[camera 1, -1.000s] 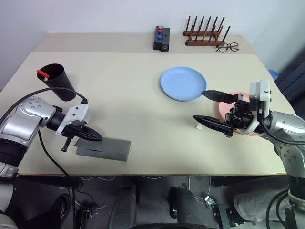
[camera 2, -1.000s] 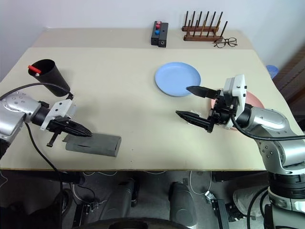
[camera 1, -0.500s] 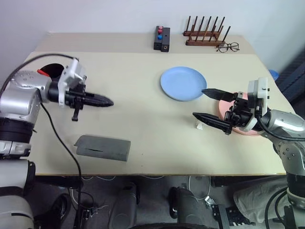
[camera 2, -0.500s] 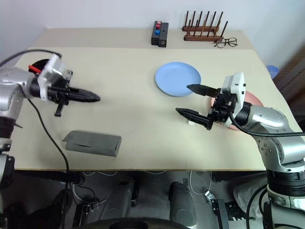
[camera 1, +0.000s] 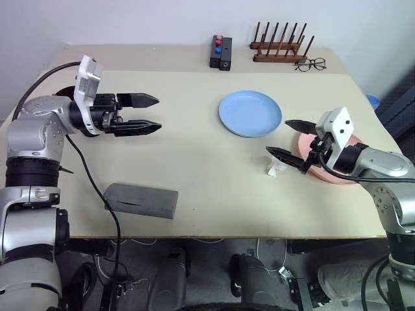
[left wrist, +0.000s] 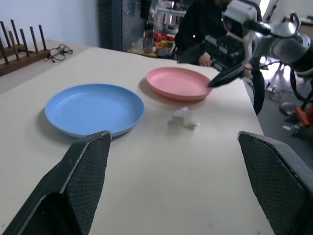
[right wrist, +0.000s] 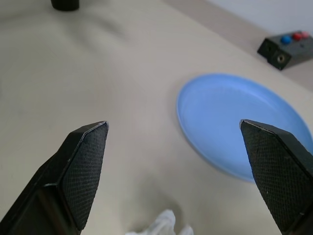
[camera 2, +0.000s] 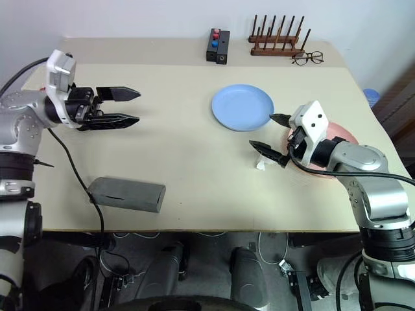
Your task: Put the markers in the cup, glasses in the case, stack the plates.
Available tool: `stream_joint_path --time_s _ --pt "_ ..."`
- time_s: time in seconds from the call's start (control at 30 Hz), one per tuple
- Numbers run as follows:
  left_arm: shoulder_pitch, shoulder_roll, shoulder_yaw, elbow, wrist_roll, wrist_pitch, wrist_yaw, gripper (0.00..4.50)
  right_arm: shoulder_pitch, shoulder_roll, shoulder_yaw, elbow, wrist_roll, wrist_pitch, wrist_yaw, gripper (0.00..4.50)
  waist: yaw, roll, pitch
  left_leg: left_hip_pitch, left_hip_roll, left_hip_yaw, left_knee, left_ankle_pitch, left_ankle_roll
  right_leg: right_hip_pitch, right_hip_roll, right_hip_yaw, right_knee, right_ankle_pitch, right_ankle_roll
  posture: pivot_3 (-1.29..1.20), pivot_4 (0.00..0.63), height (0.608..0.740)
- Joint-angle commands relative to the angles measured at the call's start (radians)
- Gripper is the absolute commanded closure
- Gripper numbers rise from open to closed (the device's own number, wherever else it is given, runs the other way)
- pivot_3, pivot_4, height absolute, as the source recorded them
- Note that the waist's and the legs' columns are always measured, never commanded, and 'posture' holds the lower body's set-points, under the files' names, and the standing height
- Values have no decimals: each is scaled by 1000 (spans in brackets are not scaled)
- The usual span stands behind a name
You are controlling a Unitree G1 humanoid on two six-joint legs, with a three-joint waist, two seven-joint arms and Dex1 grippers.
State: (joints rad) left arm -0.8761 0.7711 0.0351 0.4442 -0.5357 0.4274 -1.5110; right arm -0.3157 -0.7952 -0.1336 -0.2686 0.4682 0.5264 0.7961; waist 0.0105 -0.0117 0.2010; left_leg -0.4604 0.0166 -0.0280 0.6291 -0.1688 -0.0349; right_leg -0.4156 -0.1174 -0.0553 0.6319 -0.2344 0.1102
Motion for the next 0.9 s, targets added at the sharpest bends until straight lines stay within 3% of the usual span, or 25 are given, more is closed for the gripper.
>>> stream_joint_path --time_s 0.03,0.23,0.5,0.8,0.9 --pt "7 1 36 -53 -24 34 10 99 -11 -50 -1 -34 13 85 16 94 0 0 0 0 0 0 0 0 0 0 0 0 0 0 0 0 150 740" --pt "35 -5 42 -112 -42 72 14 99 -55 -75 34 9 -19 202 -14 94 0 0 0 0 0 0 0 0 0 0 0 0 0 -2 -3 0 150 740" --pt "91 6 74 -193 -99 145 4 99 -49 -263 65 160 -122 344 15 94 0 0 0 0 0 0 0 0 0 0 0 0 -1 -2 -3 0 150 740" --pt "109 12 65 -212 -98 151 1 99 -63 -243 118 163 -138 473 0 94 -6 0 0 0 0 0 0 0 0 0 0 0 0 -2 -3 0 150 740" --pt "110 13 64 -214 -96 148 1 0 -62 -243 144 182 -164 484 -11 961 -4 0 0 0 0 0 0 0 0 0 0 0 0 -2 -3 0 150 740"
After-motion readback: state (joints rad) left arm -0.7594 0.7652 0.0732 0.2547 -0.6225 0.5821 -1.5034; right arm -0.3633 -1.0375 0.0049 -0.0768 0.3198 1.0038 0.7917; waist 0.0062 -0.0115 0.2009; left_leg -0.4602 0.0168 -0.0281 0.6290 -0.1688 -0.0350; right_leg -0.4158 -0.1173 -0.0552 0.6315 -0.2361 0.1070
